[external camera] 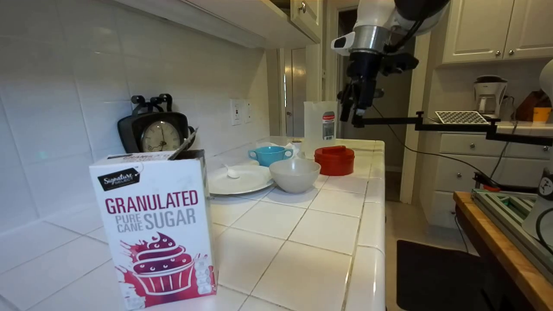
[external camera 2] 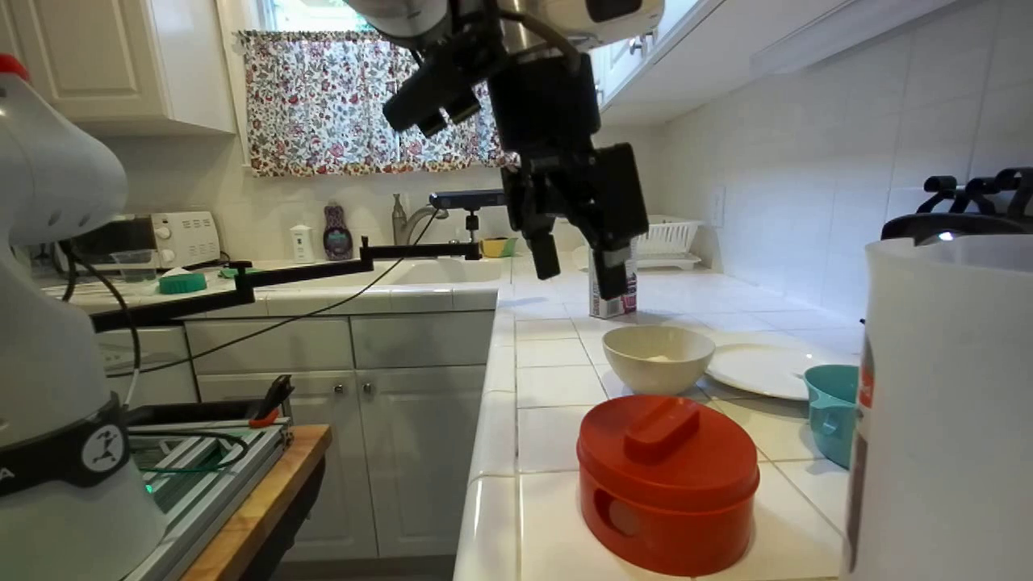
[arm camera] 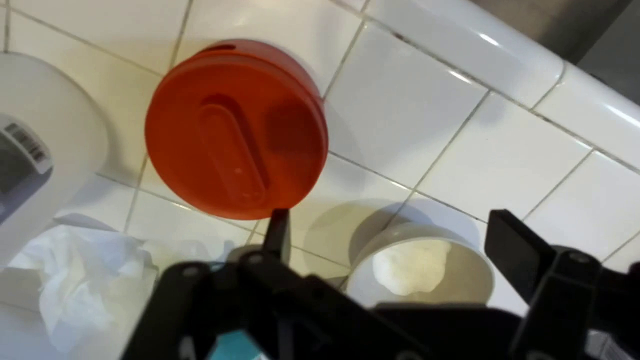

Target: Put the red lid on the jar

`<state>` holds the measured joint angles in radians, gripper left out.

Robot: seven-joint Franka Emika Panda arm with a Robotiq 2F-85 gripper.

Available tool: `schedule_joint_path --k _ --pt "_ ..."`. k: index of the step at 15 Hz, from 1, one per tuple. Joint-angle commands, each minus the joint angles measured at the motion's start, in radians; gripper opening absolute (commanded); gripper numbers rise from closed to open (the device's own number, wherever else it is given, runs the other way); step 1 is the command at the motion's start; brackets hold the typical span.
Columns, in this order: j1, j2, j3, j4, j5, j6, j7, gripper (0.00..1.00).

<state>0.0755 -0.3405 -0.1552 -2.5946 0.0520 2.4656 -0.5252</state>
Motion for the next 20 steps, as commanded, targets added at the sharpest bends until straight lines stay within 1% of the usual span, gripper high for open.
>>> schedule_joint_path --k 1,5,8,9,10,13,16,18,20 --pt "0.013 0.108 -0.03 0.021 0.024 0.124 -0.114 1.0" --pt "0.002 0.216 -0.038 0.043 0.054 0.229 -0.225 1.0" --pt "-0.019 0.273 -0.033 0.063 0.071 0.271 -0.316 1.0" --pt "-0.024 0.293 -0.033 0.076 0.097 0.284 -0.368 1.0" --pt "-0.045 0.256 -0.004 0.046 0.046 0.261 -0.257 1.0" --pt "-0.056 0.285 0.0 0.068 0.062 0.273 -0.306 1.0" --pt "-0.056 0.286 0.0 0.069 0.062 0.273 -0.308 1.0" --pt "-0.069 0.301 0.008 0.075 0.027 0.275 -0.281 1.0" --pt "-0.078 0.305 0.017 0.078 0.029 0.271 -0.275 1.0"
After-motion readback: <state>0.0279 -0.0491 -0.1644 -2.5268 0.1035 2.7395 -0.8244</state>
